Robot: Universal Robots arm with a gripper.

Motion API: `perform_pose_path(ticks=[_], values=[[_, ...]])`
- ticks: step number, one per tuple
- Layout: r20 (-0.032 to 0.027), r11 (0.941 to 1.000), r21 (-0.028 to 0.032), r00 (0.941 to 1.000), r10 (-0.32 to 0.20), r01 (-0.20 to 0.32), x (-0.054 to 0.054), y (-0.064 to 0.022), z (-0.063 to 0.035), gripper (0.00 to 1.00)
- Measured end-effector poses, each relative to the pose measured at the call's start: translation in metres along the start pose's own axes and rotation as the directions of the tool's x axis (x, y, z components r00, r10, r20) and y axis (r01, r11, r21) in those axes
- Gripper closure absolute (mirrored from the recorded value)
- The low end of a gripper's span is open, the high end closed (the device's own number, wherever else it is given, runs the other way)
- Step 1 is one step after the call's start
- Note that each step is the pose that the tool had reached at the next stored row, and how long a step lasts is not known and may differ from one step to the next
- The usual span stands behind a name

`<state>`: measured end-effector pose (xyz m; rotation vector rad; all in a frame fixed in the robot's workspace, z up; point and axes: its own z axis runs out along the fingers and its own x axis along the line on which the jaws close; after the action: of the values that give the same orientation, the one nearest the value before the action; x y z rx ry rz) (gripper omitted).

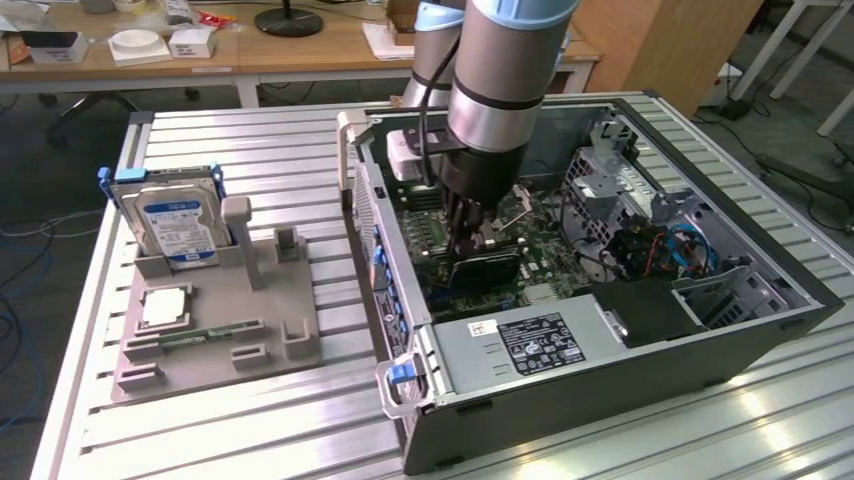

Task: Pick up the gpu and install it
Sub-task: 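Press down on the gpu until it lock into place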

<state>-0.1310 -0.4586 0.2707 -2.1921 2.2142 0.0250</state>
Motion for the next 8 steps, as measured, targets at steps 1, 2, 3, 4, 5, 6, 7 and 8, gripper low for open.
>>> perform_pose_path(ticks=[1,2,3,4,5,6,7,8], values=[[0.0,1.0,0.0,1.0,0.0,0.0,0.0,0.0014,0.0,0.9],[0.0,1.0,0.0,1.0,0.0,0.0,0.0,0.0029,0.0001,0.9],[-0.0001,1.0,0.0,1.0,0.0,0.0,0.0,0.0045,0.0001,0.9],[0.0,1.0,0.0,1.0,0.0,0.0,0.0,0.0061,0.0002,0.9],[-0.0001,1.0,0.0,1.0,0.0,0.0,0.0,0.0079,0.0003,0.9],[0.0001,1.0,0.0,1.0,0.0,0.0,-0.001,0.0096,0.0005,0.9],[0.0001,1.0,0.0001,1.0,0.0,0.0,-0.001,0.0112,0.0006,0.9],[-0.0001,1.0,-0.0001,1.0,-0.001,0.001,-0.001,0.0126,0.0006,0.9]])
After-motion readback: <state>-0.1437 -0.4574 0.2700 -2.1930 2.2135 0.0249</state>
